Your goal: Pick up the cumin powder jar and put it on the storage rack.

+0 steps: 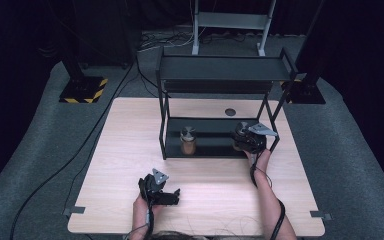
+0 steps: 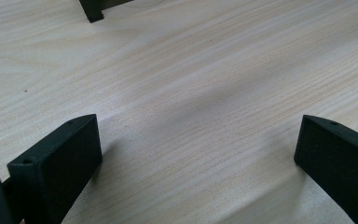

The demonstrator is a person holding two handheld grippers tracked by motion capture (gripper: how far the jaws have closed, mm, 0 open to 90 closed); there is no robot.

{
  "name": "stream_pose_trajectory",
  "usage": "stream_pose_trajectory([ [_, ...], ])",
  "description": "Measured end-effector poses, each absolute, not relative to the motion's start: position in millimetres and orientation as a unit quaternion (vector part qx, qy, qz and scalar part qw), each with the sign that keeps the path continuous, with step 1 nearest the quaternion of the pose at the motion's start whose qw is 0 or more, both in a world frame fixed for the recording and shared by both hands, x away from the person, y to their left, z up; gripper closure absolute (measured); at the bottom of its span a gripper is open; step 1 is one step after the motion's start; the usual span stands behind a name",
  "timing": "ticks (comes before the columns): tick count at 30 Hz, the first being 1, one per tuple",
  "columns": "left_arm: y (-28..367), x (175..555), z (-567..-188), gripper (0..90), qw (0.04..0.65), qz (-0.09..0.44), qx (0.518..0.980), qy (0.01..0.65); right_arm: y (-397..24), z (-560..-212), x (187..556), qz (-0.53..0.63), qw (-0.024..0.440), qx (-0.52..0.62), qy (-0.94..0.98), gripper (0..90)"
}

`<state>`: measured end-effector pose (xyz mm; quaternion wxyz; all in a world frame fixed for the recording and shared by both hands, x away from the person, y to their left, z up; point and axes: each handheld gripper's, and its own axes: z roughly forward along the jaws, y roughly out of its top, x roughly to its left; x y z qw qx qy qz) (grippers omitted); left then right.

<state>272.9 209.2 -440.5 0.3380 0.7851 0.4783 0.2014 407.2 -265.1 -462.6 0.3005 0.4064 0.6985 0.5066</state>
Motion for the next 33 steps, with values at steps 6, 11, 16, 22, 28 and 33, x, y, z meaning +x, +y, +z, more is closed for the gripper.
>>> stream_pose_trajectory([
  [6, 209, 273, -440, 0.2, 0.337, 0.201, 0.786, 0.477, -266, -463, 408, 0.507, 0.300, 0.405, 0.699, 30.5],
  [11, 209, 273, -440, 0.2, 0.338, 0.201, 0.785, 0.478, -266, -462, 408, 0.507, 0.299, 0.405, 0.700, 30.4],
  [16, 209, 273, -440, 0.2, 0.338, 0.201, 0.785, 0.478, -264, -461, 408, 0.504, 0.298, 0.412, 0.699, 29.2],
  [22, 209, 273, -440, 0.2, 0.337, 0.201, 0.786, 0.477, -252, -459, 402, 0.484, 0.309, 0.448, 0.685, 8.2],
  [28, 209, 273, -440, 0.2, 0.337, 0.201, 0.786, 0.477, -245, -451, 396, 0.471, 0.318, 0.461, 0.681, 0.0],
  [33, 209, 273, -440, 0.2, 0.337, 0.201, 0.786, 0.478, -240, -442, 388, 0.458, 0.320, 0.458, 0.691, 0.0],
])
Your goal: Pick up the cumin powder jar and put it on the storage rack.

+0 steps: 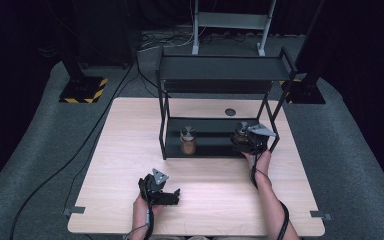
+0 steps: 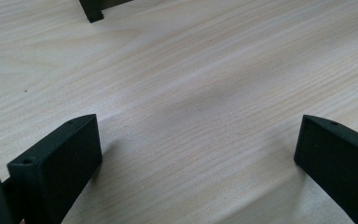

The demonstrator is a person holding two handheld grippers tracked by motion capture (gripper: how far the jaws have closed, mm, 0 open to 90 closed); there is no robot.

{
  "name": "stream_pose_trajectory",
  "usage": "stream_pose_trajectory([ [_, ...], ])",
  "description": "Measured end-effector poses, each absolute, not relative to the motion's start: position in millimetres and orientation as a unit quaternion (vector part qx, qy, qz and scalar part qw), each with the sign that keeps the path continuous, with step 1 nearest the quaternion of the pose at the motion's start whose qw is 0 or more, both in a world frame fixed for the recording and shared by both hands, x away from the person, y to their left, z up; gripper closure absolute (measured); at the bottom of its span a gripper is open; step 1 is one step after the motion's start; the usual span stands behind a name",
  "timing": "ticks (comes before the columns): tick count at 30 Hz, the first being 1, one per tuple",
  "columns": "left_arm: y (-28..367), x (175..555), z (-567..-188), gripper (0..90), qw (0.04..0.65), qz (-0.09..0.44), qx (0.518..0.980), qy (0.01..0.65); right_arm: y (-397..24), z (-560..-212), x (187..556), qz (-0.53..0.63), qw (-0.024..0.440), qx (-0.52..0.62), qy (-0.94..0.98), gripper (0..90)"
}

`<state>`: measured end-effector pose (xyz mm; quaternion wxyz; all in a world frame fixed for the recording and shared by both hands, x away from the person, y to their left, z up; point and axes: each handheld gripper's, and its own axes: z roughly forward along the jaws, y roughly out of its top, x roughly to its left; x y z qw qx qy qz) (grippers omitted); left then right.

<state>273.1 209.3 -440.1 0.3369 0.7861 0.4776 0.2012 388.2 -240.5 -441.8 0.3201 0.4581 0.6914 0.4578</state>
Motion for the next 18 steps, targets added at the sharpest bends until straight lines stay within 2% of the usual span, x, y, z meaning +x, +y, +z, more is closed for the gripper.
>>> stream_pose_trajectory([
  [11, 209, 273, -440, 0.2, 0.337, 0.201, 0.786, 0.477, -234, -432, 363, 0.436, 0.331, 0.458, 0.700, 0.0],
  [18, 209, 273, -440, 0.2, 0.337, 0.201, 0.786, 0.477, -237, -428, 327, 0.428, 0.336, 0.442, 0.713, 0.0],
])
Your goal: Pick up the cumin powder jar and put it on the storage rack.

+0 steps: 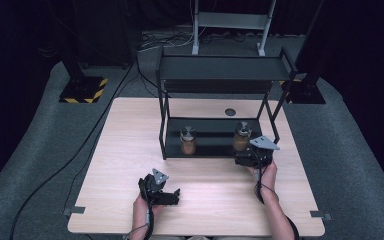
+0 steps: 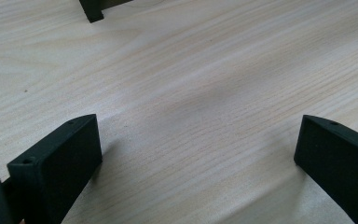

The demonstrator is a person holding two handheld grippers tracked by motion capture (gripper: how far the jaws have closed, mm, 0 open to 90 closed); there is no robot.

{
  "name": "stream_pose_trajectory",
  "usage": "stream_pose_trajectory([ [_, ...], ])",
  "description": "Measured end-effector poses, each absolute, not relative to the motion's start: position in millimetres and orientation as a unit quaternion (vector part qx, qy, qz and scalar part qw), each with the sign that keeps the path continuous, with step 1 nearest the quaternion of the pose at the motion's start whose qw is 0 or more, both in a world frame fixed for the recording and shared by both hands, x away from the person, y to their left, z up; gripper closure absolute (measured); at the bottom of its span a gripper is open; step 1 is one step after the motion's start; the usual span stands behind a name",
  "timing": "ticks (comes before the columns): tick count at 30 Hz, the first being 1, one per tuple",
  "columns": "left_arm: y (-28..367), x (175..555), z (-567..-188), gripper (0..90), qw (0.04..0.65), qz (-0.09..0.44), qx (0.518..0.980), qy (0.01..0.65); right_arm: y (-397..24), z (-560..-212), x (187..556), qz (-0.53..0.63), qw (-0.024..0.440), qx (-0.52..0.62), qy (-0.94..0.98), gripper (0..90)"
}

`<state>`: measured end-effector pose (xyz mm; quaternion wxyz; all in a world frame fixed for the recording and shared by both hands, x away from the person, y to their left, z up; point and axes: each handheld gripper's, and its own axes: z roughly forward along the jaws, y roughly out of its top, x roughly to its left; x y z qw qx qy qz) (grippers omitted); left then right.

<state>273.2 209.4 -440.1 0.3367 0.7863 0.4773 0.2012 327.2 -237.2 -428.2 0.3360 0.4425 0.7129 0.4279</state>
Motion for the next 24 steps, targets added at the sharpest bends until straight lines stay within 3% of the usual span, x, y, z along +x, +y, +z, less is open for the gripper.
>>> stream_pose_trajectory([
  [24, 209, 273, -440, 0.2, 0.338, 0.202, 0.785, 0.478, -292, -448, 236, 0.401, 0.264, 0.479, 0.735, 0.0],
])
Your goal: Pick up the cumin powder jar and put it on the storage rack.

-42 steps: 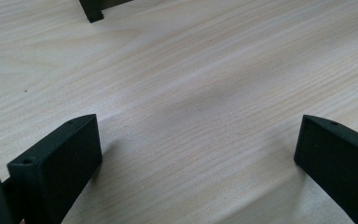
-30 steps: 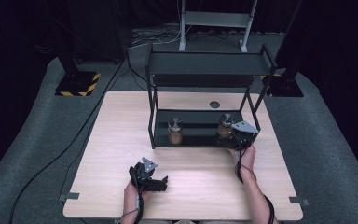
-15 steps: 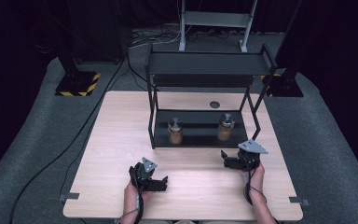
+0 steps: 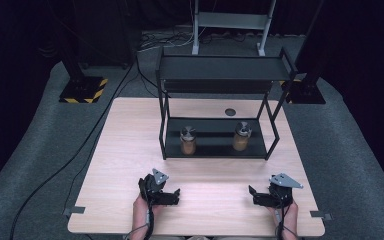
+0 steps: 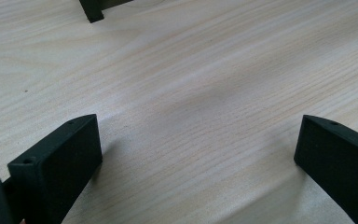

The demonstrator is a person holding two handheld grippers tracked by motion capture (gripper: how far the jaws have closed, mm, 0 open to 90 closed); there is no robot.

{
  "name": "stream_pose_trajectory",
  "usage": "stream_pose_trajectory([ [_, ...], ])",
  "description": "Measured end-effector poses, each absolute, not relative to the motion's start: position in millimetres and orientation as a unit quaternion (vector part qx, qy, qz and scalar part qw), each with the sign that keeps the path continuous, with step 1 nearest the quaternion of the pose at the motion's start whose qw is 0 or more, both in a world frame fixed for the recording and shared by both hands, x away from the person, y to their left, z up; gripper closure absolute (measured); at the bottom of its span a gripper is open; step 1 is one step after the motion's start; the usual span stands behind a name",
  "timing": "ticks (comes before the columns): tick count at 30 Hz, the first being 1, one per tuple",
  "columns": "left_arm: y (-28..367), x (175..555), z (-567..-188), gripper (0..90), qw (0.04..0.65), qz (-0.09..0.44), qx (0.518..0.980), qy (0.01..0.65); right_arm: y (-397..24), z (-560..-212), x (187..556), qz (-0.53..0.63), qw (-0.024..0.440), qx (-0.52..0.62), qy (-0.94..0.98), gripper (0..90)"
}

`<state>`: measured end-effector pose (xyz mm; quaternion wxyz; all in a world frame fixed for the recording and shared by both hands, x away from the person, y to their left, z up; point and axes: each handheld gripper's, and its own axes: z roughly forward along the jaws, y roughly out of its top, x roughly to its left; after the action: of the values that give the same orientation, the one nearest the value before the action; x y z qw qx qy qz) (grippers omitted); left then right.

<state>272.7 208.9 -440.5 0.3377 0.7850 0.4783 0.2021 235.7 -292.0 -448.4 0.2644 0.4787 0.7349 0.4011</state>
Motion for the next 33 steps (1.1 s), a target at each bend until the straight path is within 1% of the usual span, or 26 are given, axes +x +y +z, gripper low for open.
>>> stream_pose_trajectory([
  [15, 208.9, 272.6, -440.6, 0.2, 0.338, 0.202, 0.785, 0.478, -302.0, -450.9, 228.9, 0.407, 0.253, 0.485, 0.732, 0.0],
  [21, 209.0, 272.6, -440.6, 0.2, 0.338, 0.202, 0.785, 0.478, -295.7, -450.9, 227.0, 0.397, 0.265, 0.485, 0.733, 0.0],
  [33, 208.8, 272.4, -440.7, 0.3, 0.338, 0.203, 0.785, 0.478, -292.8, -450.7, 226.6, 0.392, 0.270, 0.485, 0.733, 0.0],
])
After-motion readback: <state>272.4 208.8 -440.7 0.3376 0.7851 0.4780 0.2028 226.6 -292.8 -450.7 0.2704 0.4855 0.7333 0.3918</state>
